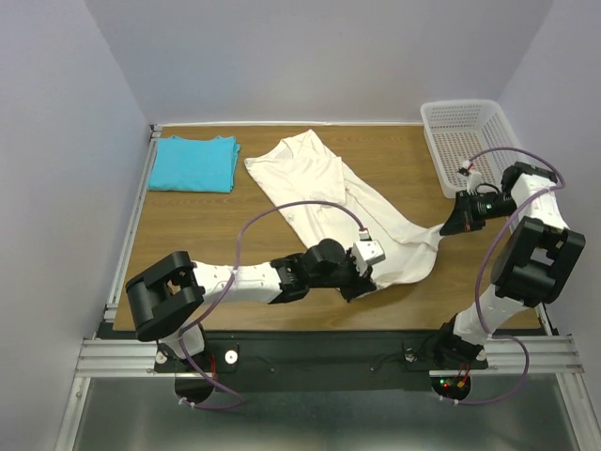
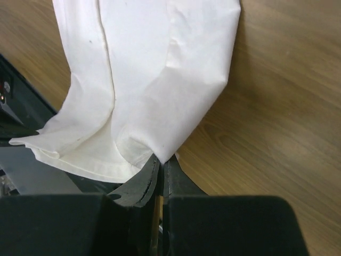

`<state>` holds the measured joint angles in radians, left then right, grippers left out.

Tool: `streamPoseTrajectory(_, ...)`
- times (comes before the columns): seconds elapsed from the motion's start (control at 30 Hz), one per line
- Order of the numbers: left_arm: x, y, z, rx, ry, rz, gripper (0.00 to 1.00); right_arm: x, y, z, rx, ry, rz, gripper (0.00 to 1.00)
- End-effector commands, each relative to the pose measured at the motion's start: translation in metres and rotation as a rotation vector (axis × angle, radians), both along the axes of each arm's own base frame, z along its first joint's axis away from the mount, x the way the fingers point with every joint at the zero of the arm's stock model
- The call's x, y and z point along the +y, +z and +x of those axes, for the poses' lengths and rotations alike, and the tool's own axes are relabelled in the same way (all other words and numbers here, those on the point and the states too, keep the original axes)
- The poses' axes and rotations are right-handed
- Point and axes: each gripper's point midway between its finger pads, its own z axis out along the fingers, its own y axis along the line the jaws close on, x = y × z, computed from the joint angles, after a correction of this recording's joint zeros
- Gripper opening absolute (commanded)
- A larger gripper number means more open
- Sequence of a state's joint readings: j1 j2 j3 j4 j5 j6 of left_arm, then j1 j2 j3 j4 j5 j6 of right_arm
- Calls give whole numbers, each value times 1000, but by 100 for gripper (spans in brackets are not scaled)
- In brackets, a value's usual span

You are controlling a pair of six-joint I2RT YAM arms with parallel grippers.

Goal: Fold and stack the t-shirts
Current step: Fold the tshirt

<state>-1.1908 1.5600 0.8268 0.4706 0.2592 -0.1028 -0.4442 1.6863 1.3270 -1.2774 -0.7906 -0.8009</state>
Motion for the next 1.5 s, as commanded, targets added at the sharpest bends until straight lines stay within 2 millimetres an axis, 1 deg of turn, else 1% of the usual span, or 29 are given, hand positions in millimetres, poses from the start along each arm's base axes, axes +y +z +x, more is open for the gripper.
streamPoseTrajectory(0.0, 0, 36, 4, 19, -31, -119, 0, 22, 25, 21, -30, 17, 85, 1)
streamPoseTrajectory(0.03, 1, 37, 7, 20, -29, -122, 0, 24, 28, 30, -40, 24, 97, 0)
streamPoseTrajectory(0.07, 3, 39, 11, 19, -22, -127, 0, 28, 30, 34, -38, 30, 104, 1)
streamPoseTrajectory(0.13, 10, 42, 23, 18, 3, -135, 0, 41, 30, 44, -23, 54, 129, 0)
streamPoseTrajectory(0.17, 14, 43, 32, 17, 20, -139, 0, 49, 34, 50, -27, 68, 132, 0)
streamPoseTrajectory(0.27, 22, 47, 44, 20, 39, -150, 0, 65, 36, 66, -20, 85, 148, 1)
streamPoseTrajectory(0.3, 27, 51, 53, 15, 56, -159, 0, 68, 35, 73, -32, 87, 147, 1)
streamPoseTrajectory(0.37, 32, 51, 60, 21, 64, -162, 0, 75, 35, 84, -32, 88, 152, 1)
streamPoseTrajectory(0.4, 34, 52, 63, 23, 70, -164, 0, 81, 36, 93, -28, 83, 162, 0)
streamPoseTrajectory(0.47, 42, 51, 74, 25, 94, -161, 0, 91, 39, 103, -19, 83, 183, 0)
streamPoseTrajectory(0.5, 49, 50, 84, 25, 116, -159, 0, 93, 38, 115, -29, 82, 186, 1)
streamPoseTrajectory(0.53, 49, 49, 82, 28, 111, -156, 0, 96, 38, 121, -29, 80, 193, 1)
streamPoseTrajectory(0.6, 61, 46, 99, 31, 154, -146, 0, 104, 38, 131, -19, 69, 207, 1)
streamPoseTrajectory(0.63, 66, 46, 104, 30, 164, -143, 0, 106, 36, 143, -33, 72, 206, 1)
streamPoseTrajectory(0.67, 75, 44, 117, 31, 199, -139, 0, 111, 35, 148, -33, 80, 211, 1)
streamPoseTrajectory(0.7, 80, 44, 123, 29, 214, -138, 0, 115, 35, 154, -23, 71, 216, 1)
streamPoseTrajectory(0.73, 84, 44, 129, 30, 224, -139, 0, 118, 33, 166, -36, 75, 223, 1)
streamPoseTrajectory(0.77, 95, 43, 142, 31, 259, -138, 0, 121, 32, 171, -37, 74, 230, 1)
streamPoseTrajectory(0.8, 97, 46, 148, 27, 267, -144, 0, 128, 31, 177, -29, 71, 239, 1)
streamPoseTrajectory(0.83, 101, 44, 153, 35, 267, -139, 0, 131, 30, 183, -32, 72, 243, 1)
streamPoseTrajectory(0.87, 104, 44, 158, 35, 275, -139, 0, 135, 29, 194, -42, 74, 247, 1)
streamPoseTrajectory(0.9, 111, 46, 169, 32, 300, -140, 0, 142, 29, 200, -43, 75, 255, 1)
streamPoseTrajectory(0.97, 116, 43, 176, 47, 306, -138, 0, 154, 29, 214, -61, 85, 260, 0)
streamPoseTrajectory(1.07, 128, 41, 191, 51, 336, -132, 0, 161, 29, 230, -68, 63, 277, 1)
streamPoseTrajectory(1.1, 129, 41, 193, 47, 337, -130, 0, 176, 28, 235, -74, 74, 284, 1)
streamPoseTrajectory(1.23, 148, 32, 210, 75, 395, -113, 0, 195, 24, 252, -84, 52, 303, 1)
streamPoseTrajectory(1.27, 155, 30, 217, 82, 419, -110, 0, 200, 26, 258, -94, 39, 311, 0)
streamPoseTrajectory(1.4, 174, 18, 232, 128, 480, -100, 0, 212, 21, 273, -107, 15, 322, 1)
streamPoseTrajectory(1.47, 179, 11, 237, 151, 497, -96, 0, 217, 15, 279, -110, 5, 319, 1)
